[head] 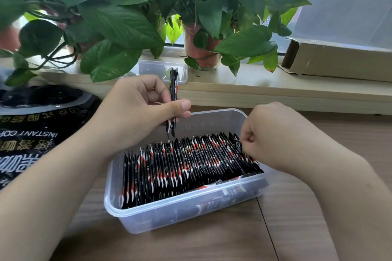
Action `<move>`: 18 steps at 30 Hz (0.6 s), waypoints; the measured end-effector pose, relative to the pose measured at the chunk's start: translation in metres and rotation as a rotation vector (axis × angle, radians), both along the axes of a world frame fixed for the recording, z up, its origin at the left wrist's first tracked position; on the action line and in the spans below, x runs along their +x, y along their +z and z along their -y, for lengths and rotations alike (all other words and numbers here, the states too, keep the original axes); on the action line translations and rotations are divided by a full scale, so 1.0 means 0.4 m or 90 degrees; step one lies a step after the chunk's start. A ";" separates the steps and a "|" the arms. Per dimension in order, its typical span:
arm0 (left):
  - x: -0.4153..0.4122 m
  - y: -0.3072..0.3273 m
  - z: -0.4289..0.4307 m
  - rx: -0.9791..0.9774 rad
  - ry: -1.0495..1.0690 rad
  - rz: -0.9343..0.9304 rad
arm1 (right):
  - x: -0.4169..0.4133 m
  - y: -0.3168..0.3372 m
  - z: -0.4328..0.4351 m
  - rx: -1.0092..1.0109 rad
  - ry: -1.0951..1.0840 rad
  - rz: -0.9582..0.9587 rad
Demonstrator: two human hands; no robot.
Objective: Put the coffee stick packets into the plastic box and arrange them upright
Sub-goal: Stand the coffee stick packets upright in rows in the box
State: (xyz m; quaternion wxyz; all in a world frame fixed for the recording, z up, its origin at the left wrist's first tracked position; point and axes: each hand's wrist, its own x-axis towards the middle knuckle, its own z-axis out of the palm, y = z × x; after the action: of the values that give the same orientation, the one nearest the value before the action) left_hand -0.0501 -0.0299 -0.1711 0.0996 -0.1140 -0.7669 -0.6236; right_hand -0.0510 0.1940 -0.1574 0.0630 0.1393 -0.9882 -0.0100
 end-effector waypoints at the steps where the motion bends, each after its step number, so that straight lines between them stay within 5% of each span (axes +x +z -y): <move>1: 0.000 0.000 0.000 -0.001 0.000 -0.002 | -0.005 -0.009 0.003 0.009 0.003 -0.012; 18: 0.002 0.002 -0.001 -0.001 -0.013 0.010 | -0.017 -0.009 -0.007 -0.003 0.038 0.048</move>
State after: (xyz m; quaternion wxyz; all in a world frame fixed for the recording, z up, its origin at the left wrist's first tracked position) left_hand -0.0494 -0.0295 -0.1705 0.0873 -0.1167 -0.7668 -0.6251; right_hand -0.0579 0.1968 -0.1610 0.0265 0.1690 -0.9853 -0.0004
